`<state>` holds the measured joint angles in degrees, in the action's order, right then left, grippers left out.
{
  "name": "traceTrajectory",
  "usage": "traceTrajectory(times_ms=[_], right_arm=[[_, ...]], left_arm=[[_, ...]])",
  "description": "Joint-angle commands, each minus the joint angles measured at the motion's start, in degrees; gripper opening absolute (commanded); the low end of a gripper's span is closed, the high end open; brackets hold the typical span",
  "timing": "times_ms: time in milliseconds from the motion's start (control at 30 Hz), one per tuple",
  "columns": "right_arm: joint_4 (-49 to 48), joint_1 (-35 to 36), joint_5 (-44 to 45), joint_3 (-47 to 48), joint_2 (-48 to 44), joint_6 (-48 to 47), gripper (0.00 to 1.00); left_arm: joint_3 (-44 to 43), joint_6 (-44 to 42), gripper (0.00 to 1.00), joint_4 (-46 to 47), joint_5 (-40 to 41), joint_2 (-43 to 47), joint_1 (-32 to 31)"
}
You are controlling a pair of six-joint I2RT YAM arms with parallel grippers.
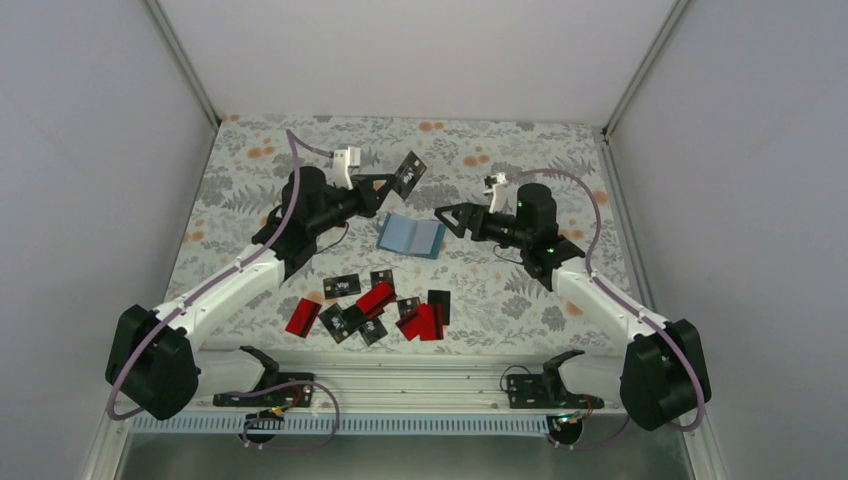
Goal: Put the credit cards into the card holder
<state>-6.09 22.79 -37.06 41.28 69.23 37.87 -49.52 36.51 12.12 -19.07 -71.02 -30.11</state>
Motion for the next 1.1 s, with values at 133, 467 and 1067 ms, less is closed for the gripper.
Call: traceTrajectory(times_ms=[133,467,1067], right_arm=[[-14.0,-0.2,-2.7,3.0,-1.2,7.9,0.81],[-24.4,-0.2,-5.7,8.7,2.4,15.4,0.74],[-30.7,1.3,-9.1,15.7,8.6,21.1,0.5]], left_arm=[[-0.4,8.0,0.02,8.8,-1.0,0.5,0.0],[-1.0,15.8,0.02,16.4,-4.5,1.7,0.0],[0.5,22.7,0.02,28.2,-8.3,0.6,0.0]])
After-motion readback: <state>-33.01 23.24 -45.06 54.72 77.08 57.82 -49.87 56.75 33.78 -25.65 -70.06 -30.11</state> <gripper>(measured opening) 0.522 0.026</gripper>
